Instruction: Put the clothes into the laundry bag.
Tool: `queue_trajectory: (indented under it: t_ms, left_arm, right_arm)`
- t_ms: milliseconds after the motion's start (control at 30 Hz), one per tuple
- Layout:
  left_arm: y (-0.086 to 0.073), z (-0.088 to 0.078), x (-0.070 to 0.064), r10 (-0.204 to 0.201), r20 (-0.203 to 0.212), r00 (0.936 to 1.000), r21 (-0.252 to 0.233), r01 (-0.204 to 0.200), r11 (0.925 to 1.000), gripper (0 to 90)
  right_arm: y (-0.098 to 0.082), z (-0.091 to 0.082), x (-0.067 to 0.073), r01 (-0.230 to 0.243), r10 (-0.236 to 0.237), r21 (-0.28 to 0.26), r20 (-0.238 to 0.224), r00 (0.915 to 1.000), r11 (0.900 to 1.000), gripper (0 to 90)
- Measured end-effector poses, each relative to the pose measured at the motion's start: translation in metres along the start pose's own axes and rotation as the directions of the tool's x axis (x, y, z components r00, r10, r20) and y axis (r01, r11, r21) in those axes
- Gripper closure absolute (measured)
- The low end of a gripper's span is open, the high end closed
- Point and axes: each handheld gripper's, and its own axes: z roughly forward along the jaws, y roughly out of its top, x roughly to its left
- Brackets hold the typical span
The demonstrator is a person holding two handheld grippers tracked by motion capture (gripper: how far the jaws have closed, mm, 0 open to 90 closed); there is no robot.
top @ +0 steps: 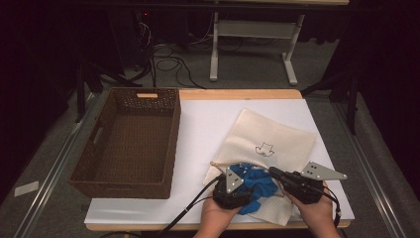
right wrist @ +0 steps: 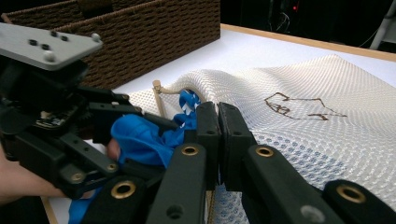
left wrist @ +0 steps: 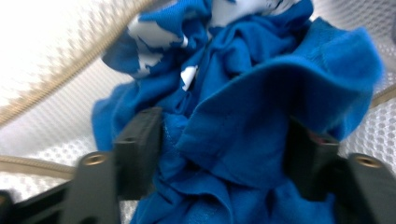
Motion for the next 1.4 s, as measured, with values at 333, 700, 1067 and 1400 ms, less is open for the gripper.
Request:
queue_trajectory:
  t_ms: [333,700,1067,1400]
  left_arm:
    - [0.010,0.005,-0.002,-0.006,0.030,0.9995,0.068,0.004,0.9977,76.4]
    - [0.023,0.019,0.001,-0.039,-0.016,0.9991,0.004,0.039,0.9992,78.1]
    - [0.022,0.022,-0.001,-0.017,-0.025,0.9995,-0.039,0.016,0.9991,60.9]
    - [0.012,-0.011,-0.011,0.049,-0.020,0.9986,-0.086,-0.050,0.9951,39.3]
  right_arm:
    - [0.000,0.002,0.001,0.003,-0.003,0.002,-0.004,1.0000,1.000,89.3]
    - [0.000,0.000,0.000,0.000,0.000,-0.006,-0.007,1.0000,1.000,89.3]
    - [0.000,0.000,-0.001,-0.004,0.004,-0.003,-0.007,1.0000,1.000,89.3]
    - [-0.001,0.000,0.000,-0.001,0.001,-0.002,-0.005,1.0000,1.000,89.3]
